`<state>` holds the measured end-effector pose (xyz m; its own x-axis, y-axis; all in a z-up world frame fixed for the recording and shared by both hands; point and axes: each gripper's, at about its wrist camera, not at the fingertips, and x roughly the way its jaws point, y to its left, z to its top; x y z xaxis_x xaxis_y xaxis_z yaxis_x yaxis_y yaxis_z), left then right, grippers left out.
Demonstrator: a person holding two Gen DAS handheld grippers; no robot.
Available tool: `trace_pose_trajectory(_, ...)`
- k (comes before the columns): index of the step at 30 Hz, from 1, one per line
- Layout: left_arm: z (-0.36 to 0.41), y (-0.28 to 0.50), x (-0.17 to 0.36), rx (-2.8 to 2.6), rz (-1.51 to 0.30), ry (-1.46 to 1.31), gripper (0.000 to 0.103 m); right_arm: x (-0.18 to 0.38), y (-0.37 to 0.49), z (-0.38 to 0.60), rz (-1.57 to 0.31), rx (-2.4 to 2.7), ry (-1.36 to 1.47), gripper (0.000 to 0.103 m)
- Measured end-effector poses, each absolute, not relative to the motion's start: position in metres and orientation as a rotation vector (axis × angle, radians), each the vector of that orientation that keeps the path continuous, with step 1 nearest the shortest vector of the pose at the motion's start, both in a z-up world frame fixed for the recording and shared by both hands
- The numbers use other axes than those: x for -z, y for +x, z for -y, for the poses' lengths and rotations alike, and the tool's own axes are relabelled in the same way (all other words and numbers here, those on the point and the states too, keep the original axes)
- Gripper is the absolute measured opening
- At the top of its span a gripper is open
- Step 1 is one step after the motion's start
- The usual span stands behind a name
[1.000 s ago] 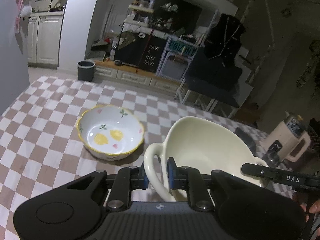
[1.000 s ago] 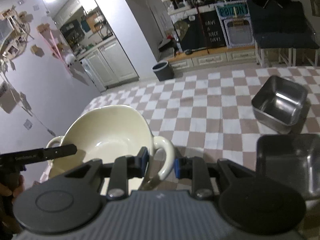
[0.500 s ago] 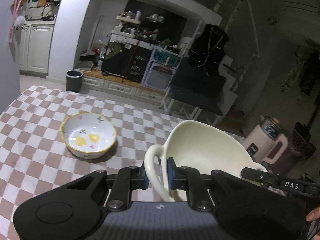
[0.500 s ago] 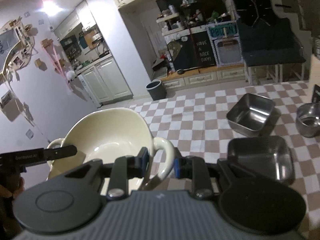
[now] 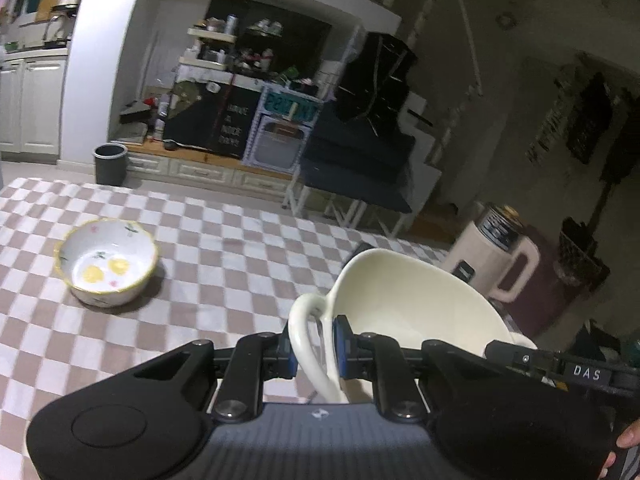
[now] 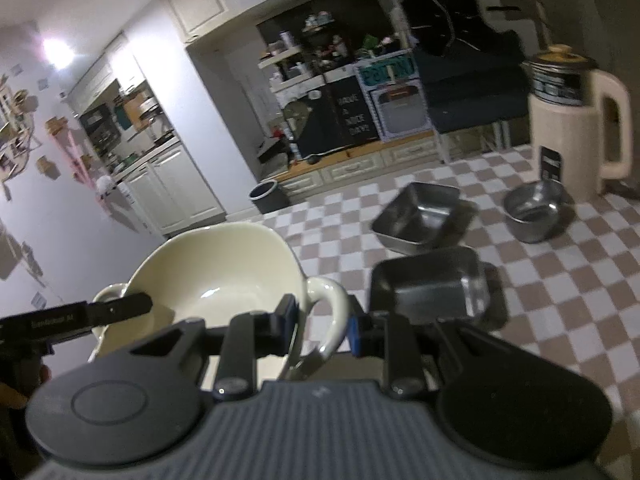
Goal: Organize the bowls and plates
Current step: 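Carry the cream bowl with both tools toward the steel trays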
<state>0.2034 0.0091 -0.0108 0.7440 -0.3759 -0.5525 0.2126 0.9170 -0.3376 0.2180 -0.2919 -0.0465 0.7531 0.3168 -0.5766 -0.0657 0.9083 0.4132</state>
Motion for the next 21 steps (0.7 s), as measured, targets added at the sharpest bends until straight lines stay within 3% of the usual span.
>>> trace_pose_trajectory(21,0.041,0.200,0.070,0.422,-0.812,-0.210,0.021,0.086,0.202,0.342,-0.843,-0.134,0.393,0.030)
